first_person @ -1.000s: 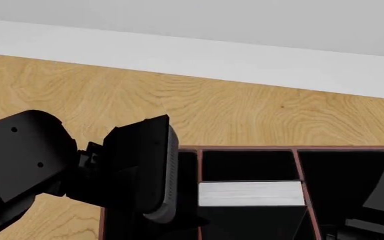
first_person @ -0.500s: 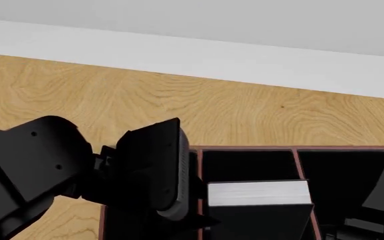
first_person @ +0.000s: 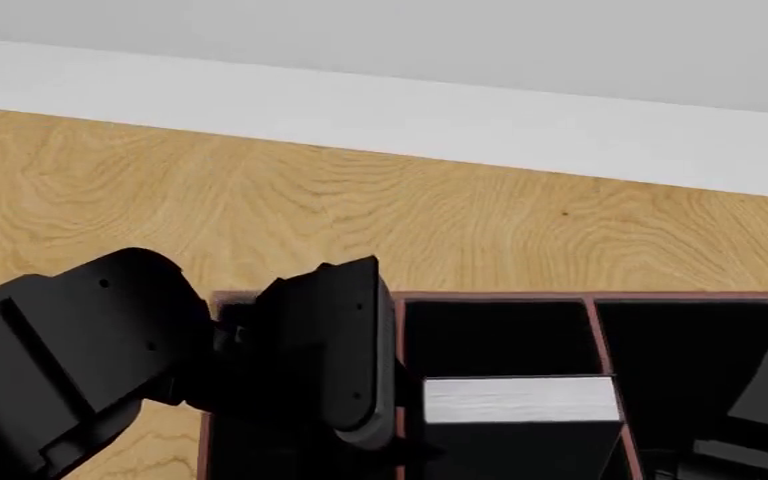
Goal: Pick up the book and place it in the back compartment of the caddy.
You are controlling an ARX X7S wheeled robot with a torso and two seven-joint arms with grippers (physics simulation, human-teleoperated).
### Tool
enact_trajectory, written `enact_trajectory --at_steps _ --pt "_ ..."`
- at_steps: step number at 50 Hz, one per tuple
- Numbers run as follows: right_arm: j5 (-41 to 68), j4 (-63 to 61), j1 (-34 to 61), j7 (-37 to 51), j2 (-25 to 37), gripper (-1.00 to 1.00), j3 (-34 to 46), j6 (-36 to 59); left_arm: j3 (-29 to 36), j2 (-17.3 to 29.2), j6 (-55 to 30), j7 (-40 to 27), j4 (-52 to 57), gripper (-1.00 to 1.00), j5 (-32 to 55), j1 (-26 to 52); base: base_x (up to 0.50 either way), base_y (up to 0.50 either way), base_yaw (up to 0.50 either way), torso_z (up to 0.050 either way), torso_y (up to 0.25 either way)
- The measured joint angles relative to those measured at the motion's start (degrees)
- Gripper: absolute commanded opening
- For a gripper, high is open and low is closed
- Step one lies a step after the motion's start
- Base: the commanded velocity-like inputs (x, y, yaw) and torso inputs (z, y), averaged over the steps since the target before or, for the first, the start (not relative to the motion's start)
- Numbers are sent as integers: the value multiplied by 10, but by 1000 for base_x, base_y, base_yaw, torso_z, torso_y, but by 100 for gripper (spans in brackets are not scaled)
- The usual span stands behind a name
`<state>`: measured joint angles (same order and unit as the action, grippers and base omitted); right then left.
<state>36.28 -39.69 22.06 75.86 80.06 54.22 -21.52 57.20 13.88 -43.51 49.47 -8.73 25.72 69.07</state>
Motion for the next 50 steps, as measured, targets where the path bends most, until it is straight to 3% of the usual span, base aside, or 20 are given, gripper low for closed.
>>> enact_trajectory --at_steps 50 --pt "7 14 -3 -17 -12 100 -7 2 28 -38 69 0 -105 -100 -24 -22 0 0 0 0 1"
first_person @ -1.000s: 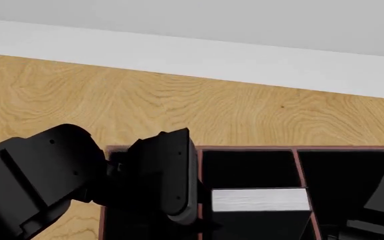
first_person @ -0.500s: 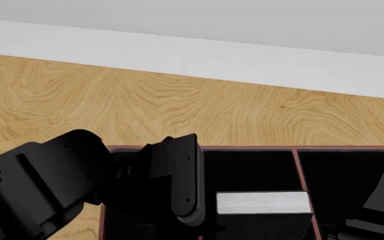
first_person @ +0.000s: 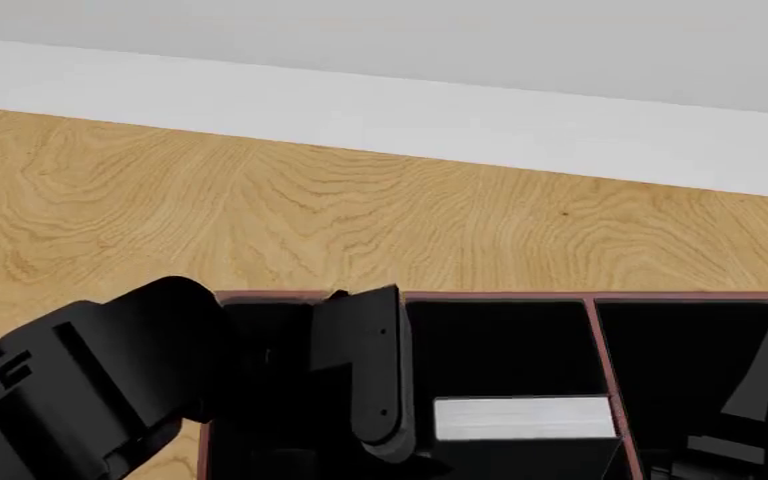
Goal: Pick up the book and place it in the back compartment of the caddy.
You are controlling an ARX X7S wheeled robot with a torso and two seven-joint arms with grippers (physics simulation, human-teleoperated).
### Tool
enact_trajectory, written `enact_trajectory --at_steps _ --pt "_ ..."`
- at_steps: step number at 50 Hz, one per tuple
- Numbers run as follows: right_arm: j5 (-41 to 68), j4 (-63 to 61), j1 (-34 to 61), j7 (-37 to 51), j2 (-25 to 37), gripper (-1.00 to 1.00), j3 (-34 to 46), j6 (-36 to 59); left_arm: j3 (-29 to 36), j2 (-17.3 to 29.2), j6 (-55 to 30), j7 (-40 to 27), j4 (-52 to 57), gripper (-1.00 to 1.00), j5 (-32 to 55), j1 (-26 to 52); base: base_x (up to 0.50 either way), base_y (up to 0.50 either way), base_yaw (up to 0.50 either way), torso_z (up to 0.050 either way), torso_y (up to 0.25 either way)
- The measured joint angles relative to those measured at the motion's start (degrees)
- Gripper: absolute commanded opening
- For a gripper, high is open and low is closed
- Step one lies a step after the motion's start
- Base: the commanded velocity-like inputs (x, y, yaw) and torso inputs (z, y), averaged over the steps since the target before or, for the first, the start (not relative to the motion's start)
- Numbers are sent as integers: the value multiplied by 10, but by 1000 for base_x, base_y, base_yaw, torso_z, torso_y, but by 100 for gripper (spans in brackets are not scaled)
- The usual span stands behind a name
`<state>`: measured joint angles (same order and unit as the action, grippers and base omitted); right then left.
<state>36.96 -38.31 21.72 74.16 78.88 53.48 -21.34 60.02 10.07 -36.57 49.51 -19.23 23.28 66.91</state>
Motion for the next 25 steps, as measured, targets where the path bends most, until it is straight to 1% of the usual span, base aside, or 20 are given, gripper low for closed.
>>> enact_trajectory --at_steps 25 --pt "4 3 0 -6 -6 100 -4 6 11 -15 31 -1 -50 -100 -7 -15 0 0 0 0 1"
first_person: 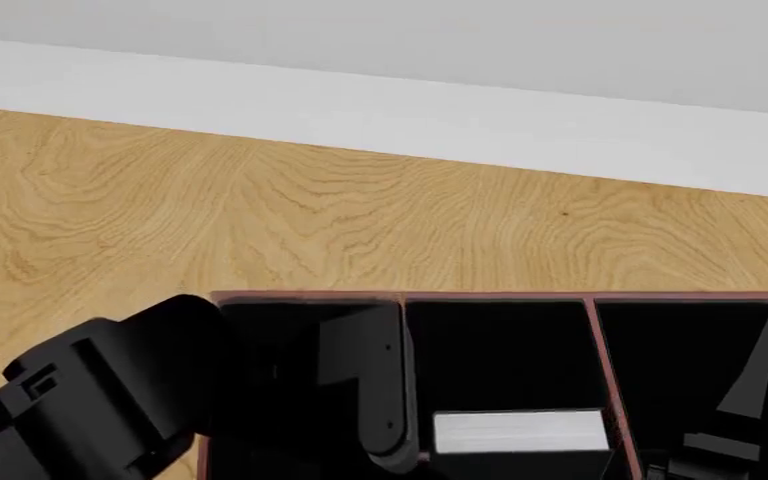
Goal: Pick up the book and place it in the back compartment of the caddy.
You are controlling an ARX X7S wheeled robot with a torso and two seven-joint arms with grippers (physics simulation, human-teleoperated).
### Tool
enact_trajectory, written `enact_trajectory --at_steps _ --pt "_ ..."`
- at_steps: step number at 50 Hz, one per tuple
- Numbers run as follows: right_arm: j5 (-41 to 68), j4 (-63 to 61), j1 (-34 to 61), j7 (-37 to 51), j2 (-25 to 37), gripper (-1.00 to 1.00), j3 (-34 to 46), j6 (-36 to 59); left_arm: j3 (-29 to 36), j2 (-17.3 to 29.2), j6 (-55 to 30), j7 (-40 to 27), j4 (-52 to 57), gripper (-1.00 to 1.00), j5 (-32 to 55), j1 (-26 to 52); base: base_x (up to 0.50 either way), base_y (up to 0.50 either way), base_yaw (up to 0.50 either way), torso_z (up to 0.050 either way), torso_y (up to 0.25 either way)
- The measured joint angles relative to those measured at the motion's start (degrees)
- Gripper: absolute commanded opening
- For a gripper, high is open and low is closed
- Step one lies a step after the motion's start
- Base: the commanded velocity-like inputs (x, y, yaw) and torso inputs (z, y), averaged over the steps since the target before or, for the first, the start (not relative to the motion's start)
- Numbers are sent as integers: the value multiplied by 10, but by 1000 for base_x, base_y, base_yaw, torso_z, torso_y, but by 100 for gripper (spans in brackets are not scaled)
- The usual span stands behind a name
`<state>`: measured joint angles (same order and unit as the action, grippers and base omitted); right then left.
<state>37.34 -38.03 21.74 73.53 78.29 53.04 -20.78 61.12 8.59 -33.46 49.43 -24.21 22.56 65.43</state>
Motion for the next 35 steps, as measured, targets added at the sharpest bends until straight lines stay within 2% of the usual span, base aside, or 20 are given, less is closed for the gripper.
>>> enact_trajectory --at_steps 35 --pt "7 6 3 -12 -12 100 -6 12 19 -35 65 6 -112 -100 -15 -17 0 0 0 0 1"
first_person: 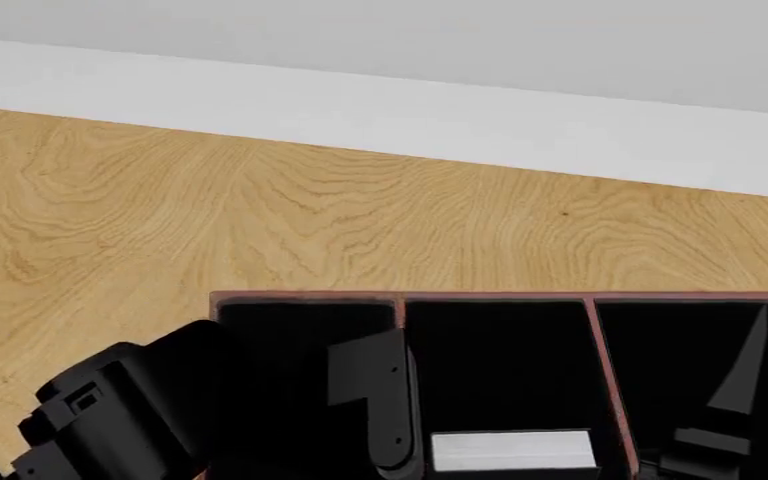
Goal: Pick up the book and place it in the back compartment of the caddy.
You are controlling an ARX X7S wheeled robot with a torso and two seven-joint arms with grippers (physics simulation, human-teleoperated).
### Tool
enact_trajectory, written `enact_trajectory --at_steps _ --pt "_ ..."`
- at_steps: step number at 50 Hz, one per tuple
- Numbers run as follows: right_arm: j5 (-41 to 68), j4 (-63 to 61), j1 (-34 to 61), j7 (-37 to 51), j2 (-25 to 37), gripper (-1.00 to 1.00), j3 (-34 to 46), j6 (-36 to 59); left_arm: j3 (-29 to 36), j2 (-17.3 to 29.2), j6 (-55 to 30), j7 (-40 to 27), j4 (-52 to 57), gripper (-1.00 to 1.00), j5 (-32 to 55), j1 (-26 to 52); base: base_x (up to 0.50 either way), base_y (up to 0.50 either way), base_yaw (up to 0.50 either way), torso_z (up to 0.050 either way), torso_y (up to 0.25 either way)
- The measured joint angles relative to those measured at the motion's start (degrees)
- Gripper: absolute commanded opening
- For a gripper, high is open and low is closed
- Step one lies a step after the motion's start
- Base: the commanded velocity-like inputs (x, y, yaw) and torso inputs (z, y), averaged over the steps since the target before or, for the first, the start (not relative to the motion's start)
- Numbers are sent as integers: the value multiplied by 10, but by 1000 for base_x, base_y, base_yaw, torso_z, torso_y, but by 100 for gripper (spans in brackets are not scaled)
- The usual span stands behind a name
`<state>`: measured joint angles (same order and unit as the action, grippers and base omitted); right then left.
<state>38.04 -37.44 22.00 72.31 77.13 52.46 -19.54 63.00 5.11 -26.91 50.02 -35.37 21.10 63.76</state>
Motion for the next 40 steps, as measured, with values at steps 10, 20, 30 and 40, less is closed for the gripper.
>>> enact_trajectory --at_steps 10,20,30,40 --pt "3 1 3 -5 -5 100 -2 7 11 -9 19 0 -29 -100 -7 -8 0 0 0 0 1" --pt "5 1 3 -7 -7 100 -4 12 19 -22 39 -1 -64 -100 -11 -13 0 0 0 1 1" --pt "7 4 3 -10 -9 100 -5 13 40 -15 29 51 -69 100 47 -3 5 0 -8 0 0" --pt "6 5 1 -12 -10 100 -7 12 45 -10 27 52 -63 100 62 -2 4 -3 -9 0 0"
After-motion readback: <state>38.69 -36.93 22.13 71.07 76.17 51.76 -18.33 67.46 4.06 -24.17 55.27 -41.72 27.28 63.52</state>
